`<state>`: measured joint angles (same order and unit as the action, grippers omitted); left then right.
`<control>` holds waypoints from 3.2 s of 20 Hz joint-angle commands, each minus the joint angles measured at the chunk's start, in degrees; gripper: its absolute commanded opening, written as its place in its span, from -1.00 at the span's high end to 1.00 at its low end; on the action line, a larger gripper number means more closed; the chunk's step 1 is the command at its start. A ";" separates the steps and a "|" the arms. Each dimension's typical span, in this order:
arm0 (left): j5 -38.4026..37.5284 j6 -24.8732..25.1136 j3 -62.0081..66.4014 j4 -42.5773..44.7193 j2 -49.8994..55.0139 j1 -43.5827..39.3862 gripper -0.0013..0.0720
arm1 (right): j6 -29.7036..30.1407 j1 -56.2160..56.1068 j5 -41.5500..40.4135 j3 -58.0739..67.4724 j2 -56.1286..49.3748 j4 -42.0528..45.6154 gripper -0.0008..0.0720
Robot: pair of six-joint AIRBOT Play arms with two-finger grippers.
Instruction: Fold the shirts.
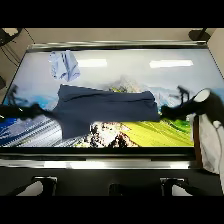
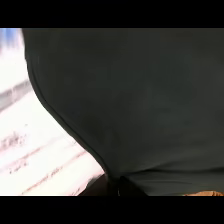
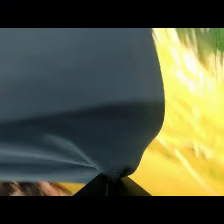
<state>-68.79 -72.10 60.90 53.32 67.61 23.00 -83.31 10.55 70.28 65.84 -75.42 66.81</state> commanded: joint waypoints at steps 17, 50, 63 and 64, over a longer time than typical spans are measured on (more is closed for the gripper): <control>11.54 -12.24 57.35 5.22 -28.33 0.02 0.88 | -6.99 -0.09 -19.76 31.50 43.15 19.26 0.85; -5.62 -0.50 14.27 10.27 23.19 -4.37 0.88 | -8.37 -5.99 9.18 23.45 -23.74 8.50 0.85; -15.67 -3.91 16.02 10.36 23.61 -1.53 -0.38 | -12.00 -5.33 13.18 21.38 -21.55 10.01 -0.26; -17.70 -3.74 15.93 10.38 22.29 0.09 -0.33 | -11.82 -3.80 14.82 21.38 -19.58 10.84 -0.23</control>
<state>-79.88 -75.92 75.68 63.57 91.29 20.40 -94.96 4.62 82.17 87.24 -98.28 75.24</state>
